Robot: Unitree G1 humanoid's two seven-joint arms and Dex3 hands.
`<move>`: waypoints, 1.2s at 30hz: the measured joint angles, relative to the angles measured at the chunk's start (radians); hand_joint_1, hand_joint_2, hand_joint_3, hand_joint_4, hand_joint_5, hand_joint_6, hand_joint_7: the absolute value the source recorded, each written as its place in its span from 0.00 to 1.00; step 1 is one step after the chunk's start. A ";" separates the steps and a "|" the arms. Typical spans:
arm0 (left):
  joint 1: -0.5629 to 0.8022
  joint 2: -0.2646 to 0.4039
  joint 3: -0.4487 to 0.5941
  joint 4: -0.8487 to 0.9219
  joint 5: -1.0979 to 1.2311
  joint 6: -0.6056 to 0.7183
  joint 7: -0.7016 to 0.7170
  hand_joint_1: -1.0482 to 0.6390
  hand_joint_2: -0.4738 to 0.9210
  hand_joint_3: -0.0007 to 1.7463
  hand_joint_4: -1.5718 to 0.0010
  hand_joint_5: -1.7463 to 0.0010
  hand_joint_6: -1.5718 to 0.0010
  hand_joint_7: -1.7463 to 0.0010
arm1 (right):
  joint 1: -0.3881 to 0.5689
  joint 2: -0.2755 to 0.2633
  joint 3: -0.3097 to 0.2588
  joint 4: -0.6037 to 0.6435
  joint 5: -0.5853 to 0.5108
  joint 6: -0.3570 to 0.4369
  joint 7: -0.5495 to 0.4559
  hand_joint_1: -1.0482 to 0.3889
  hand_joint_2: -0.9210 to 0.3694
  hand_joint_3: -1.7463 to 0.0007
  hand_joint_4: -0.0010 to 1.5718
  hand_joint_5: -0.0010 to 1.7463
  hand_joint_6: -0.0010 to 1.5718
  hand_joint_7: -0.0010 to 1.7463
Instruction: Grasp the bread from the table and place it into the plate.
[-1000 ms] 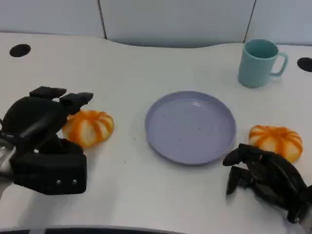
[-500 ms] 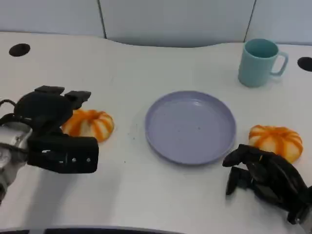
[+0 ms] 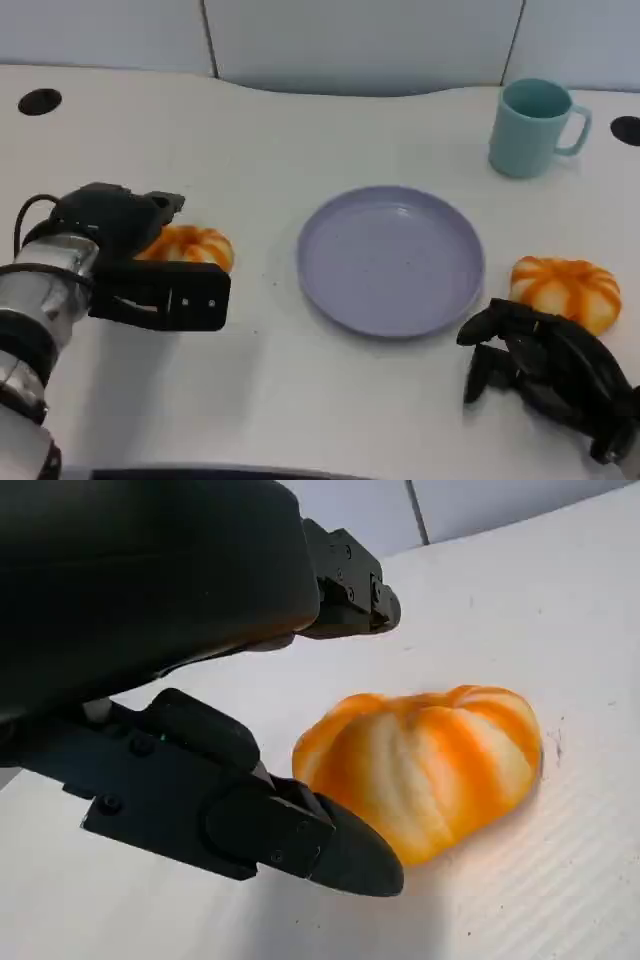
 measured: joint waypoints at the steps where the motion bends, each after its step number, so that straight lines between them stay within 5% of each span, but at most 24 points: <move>1: -0.002 -0.004 -0.003 0.010 -0.001 0.002 0.000 0.12 0.96 0.00 0.92 0.91 0.87 0.98 | 0.001 0.000 0.000 -0.002 0.003 0.004 0.002 0.36 0.00 0.94 0.39 0.91 0.46 0.62; 21: -0.032 -0.094 -0.055 0.101 -0.036 0.073 -0.011 0.15 0.92 0.00 0.86 0.89 0.82 0.98 | 0.032 0.000 0.000 -0.043 0.022 0.023 0.011 0.36 0.00 0.94 0.40 0.91 0.47 0.60; 30: -0.027 -0.102 -0.059 0.116 -0.050 0.080 -0.012 0.22 0.88 0.00 0.76 0.85 0.73 0.97 | 0.052 0.001 0.000 -0.065 0.040 0.033 0.035 0.36 0.00 0.92 0.37 0.92 0.45 0.61; 32: -0.025 -0.102 -0.055 0.117 -0.063 0.080 -0.012 0.24 0.87 0.00 0.71 0.82 0.70 0.96 | 0.054 0.001 -0.001 -0.065 0.045 0.033 0.038 0.36 0.00 0.93 0.38 0.92 0.46 0.61; 36: -0.023 -0.104 -0.058 0.118 -0.067 0.093 -0.011 0.29 0.88 0.00 0.77 0.59 0.62 0.94 | 0.057 0.001 -0.002 -0.066 0.048 0.028 0.039 0.35 0.00 0.92 0.38 0.94 0.46 0.61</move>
